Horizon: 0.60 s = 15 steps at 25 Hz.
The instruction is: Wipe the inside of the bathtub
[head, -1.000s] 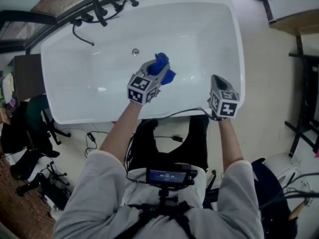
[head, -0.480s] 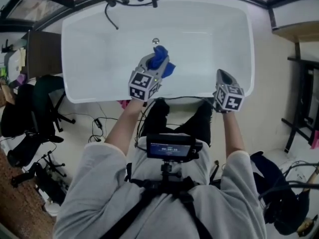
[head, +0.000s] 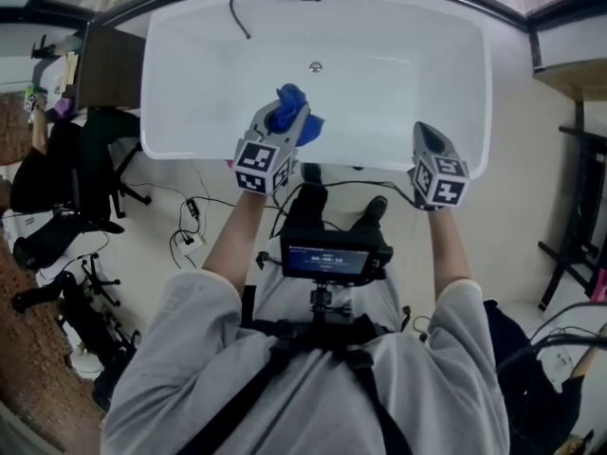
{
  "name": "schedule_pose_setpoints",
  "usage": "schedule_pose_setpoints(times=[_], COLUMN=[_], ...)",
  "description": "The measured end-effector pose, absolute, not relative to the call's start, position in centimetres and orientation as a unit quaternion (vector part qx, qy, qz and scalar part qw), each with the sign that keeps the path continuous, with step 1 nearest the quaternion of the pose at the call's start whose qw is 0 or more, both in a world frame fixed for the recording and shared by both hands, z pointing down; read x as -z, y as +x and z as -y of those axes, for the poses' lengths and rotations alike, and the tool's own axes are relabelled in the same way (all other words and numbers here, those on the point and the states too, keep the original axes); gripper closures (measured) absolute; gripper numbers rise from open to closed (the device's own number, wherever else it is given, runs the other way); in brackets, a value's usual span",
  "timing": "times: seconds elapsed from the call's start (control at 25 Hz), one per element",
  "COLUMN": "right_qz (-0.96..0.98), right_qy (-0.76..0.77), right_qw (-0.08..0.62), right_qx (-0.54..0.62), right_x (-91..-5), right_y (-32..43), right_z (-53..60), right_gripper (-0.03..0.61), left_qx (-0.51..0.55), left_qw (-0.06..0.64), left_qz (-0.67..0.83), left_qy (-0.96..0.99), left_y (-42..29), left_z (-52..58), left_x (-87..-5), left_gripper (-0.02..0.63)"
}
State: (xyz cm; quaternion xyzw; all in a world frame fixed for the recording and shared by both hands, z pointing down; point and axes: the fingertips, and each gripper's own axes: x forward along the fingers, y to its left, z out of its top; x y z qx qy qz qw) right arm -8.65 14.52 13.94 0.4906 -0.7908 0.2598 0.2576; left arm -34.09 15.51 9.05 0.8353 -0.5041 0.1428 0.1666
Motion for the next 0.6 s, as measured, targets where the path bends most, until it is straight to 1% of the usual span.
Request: schedule_pose_setpoints(times=[0.12,0.24,0.32,0.6], right_qz=[0.797,0.805,0.809,0.819], right_qy=[0.491,0.493,0.495,0.482], right_qw=[0.248,0.234,0.224,0.216], right_qx=[-0.250,-0.233,-0.226,-0.222], right_x=[-13.0,-10.9,-9.8,-9.2], right_y=[-5.7,0.0,2.4,0.8], right_z=[-15.5,-18.2,-19.6,-19.5], right_gripper=[0.568,0.568,0.569,0.568], left_qx=[-0.145,-0.143,-0.142,-0.138], left_qw=[0.159,0.141,0.132,0.136], left_qz=[0.524,0.537,0.543,0.566], left_qy=[0.824,0.819,0.817,0.802], left_y=[-33.0,-28.7,-26.7,-29.4], left_z=[-17.2,-20.7,-22.6,-23.9], left_x=[-7.9,-5.9,-5.2,-5.1], left_gripper=[0.532,0.532,0.532,0.531])
